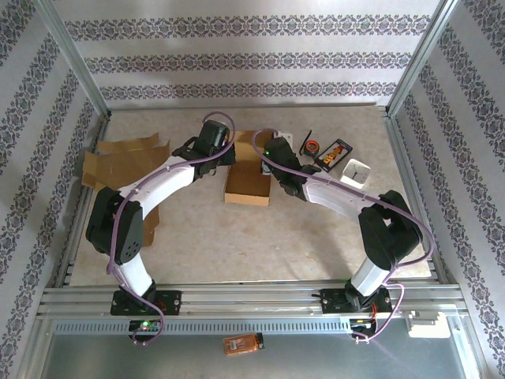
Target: Fold the paper box
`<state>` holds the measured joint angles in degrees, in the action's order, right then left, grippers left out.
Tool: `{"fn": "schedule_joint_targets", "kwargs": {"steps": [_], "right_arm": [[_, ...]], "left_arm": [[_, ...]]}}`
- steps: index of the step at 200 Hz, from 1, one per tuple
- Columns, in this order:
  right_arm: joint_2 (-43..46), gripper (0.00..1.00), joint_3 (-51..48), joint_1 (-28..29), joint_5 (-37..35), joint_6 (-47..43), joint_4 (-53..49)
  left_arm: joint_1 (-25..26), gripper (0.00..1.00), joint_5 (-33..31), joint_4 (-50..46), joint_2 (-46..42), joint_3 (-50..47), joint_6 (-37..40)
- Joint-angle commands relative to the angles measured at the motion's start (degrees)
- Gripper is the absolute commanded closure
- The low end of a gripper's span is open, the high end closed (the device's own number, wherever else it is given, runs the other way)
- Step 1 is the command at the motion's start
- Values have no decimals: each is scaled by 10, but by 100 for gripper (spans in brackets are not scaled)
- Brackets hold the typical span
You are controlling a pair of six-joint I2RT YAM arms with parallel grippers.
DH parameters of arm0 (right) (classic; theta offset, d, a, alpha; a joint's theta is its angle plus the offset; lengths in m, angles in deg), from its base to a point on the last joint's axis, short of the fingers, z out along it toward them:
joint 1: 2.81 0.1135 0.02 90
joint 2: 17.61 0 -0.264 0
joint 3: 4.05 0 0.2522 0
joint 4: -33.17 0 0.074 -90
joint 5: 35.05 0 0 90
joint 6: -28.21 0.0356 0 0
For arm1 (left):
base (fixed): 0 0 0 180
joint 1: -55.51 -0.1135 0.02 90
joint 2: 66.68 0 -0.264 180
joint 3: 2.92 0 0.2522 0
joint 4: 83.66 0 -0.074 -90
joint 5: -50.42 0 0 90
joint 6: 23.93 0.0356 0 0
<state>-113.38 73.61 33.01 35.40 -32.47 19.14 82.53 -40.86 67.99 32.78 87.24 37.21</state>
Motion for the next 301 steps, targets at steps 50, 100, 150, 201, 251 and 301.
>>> {"fn": "schedule_joint_targets", "kwargs": {"steps": [50,100,150,201,251,301], "right_arm": [[9,100,-71,27,21,28,46],[37,85,-97,59,16,20,43],[80,64,-133,67,13,31,33],[115,46,-159,83,11,32,23],[153,32,-179,89,12,28,7],[235,17,-213,92,72,7,-1]], "left_arm": [[17,94,81,27,-38,-79,-47],[28,75,84,43,-68,-125,-59],[44,63,45,45,-101,-167,-63],[53,53,34,74,-149,-222,-76],[66,42,27,75,-190,-254,-89],[90,41,11,71,-265,-291,-109]]}}
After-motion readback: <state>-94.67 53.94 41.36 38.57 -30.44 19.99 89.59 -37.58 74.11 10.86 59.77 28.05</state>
